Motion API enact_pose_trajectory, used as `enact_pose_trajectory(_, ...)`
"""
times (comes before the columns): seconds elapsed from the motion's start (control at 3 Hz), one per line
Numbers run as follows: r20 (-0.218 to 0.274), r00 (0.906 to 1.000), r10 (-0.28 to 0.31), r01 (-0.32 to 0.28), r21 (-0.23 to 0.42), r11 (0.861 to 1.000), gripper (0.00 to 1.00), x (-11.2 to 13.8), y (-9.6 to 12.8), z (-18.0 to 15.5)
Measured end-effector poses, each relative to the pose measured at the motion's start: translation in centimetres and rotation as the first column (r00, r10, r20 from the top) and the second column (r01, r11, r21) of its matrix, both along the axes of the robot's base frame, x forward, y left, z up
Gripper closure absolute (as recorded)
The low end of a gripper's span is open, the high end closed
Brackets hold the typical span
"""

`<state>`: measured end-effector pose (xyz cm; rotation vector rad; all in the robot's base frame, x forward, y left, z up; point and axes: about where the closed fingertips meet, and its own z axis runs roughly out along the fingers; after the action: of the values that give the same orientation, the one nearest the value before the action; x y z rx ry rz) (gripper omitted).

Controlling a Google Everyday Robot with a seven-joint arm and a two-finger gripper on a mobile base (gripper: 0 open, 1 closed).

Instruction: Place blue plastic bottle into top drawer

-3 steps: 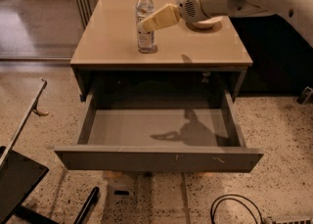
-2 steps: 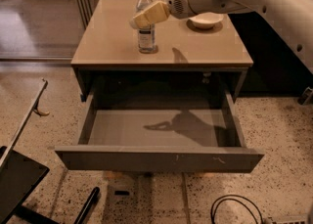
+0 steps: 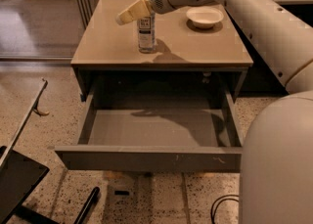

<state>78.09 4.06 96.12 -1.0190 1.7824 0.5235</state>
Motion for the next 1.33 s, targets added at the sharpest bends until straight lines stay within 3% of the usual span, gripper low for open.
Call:
enact_pose_trajectory(0.33, -0.01, 0.999, 0.043, -0.043, -0.012, 0.999, 0.19, 1.4, 2.7, -0.6)
enact_pose_trajectory(0.67, -0.006, 0.9972, 0.075, -0.075, -0.01, 0.997, 0.42, 1.7, 3.9, -0.8)
enact_pose_trajectory(1.33, 0.052, 0.9931, 0.105, -0.106, 0.017, 0.994, 0.89, -0.3, 3.3, 1.1)
